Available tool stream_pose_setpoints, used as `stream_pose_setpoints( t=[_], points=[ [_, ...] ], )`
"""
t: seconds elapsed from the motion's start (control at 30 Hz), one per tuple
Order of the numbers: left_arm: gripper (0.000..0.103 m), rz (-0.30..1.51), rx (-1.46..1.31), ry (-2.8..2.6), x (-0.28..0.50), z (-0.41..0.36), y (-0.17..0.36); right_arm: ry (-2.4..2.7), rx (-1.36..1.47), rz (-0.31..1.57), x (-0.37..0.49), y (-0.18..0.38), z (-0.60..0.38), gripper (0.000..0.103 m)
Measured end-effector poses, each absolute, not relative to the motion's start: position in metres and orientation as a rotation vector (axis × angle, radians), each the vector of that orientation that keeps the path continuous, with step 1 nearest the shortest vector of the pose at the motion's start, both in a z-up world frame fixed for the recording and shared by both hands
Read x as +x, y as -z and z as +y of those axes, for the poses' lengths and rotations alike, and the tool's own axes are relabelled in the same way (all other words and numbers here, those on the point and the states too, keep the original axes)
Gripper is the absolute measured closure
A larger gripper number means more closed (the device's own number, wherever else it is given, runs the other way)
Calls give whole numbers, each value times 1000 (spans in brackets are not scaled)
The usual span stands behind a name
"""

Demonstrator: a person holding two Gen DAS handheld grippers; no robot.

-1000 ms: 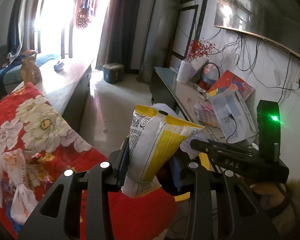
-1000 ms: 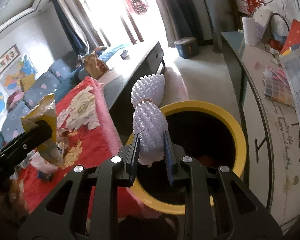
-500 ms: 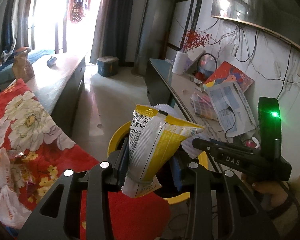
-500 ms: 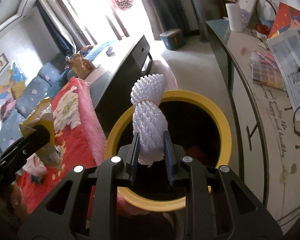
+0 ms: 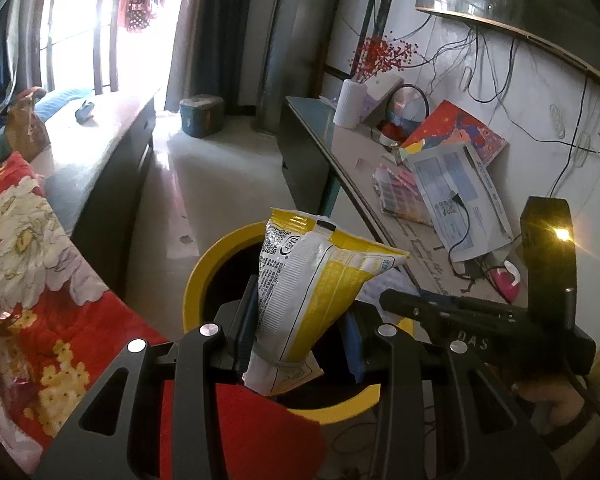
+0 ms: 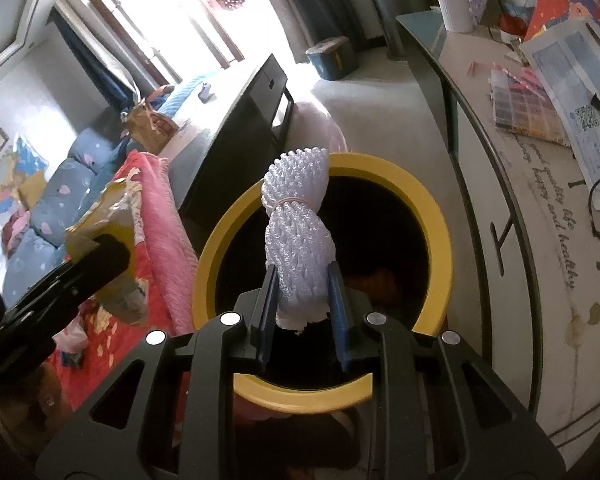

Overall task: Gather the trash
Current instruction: 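Open both tools to drop the mesh sleeve and snack bag into the bin, then move both tools back over the remaining trash on the bed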

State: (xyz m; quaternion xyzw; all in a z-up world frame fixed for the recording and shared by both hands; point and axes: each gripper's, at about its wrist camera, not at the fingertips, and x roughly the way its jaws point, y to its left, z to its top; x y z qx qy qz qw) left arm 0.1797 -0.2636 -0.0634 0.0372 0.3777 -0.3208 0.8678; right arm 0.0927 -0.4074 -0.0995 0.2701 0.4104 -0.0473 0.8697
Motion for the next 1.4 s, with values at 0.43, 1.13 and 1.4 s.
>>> stream_pose_setpoints(
  t=[0.43, 1.13, 1.4],
  points=[
    [9, 791, 28, 601, 185, -248, 68, 163, 630, 833, 86, 99, -420, 51],
    [8, 709, -39, 445, 160, -180, 41, 66, 481, 778, 88, 69, -372, 48],
    [8, 678, -61, 403, 153, -159, 33, 35, 434, 755, 86, 58, -354, 40]
  ],
)
